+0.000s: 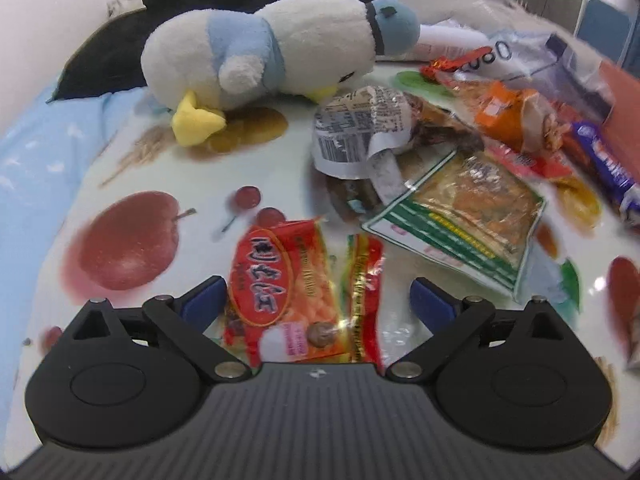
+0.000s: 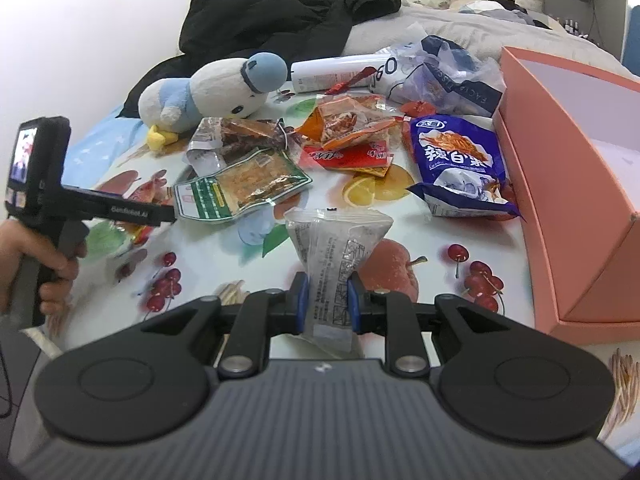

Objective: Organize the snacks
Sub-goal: 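Close the right tool on the clear bag while the left tool grips the red-yellow packet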

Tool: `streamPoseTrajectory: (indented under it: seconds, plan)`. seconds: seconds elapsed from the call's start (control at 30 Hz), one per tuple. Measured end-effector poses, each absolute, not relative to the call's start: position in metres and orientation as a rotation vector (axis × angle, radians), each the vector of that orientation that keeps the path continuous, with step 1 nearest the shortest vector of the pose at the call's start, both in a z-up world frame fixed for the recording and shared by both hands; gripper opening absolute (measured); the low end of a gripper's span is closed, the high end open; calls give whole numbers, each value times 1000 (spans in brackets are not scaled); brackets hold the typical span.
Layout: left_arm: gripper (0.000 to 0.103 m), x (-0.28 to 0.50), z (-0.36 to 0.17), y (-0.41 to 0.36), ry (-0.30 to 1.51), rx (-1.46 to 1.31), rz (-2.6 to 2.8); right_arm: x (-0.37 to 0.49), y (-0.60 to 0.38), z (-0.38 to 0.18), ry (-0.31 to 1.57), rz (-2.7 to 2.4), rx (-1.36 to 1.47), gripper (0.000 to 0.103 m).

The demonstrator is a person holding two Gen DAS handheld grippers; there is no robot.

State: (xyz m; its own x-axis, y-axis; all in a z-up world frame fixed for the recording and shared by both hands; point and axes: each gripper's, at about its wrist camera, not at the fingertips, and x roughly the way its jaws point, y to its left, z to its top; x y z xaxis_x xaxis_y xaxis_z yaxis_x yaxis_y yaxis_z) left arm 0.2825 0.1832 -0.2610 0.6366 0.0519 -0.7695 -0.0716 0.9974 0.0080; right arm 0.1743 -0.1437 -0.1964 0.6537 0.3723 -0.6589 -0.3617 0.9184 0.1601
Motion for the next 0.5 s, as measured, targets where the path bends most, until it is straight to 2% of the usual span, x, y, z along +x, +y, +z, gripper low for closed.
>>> streamPoseTrajectory:
  seconds: [0.2, 0.5]
  plan:
    - [81, 269, -257, 169, 882, -20, 64, 174, -151, -199, 761, 408, 41, 24]
    - [77, 219, -252, 114, 893, -20, 55, 164, -162, -193, 794, 417, 47, 24]
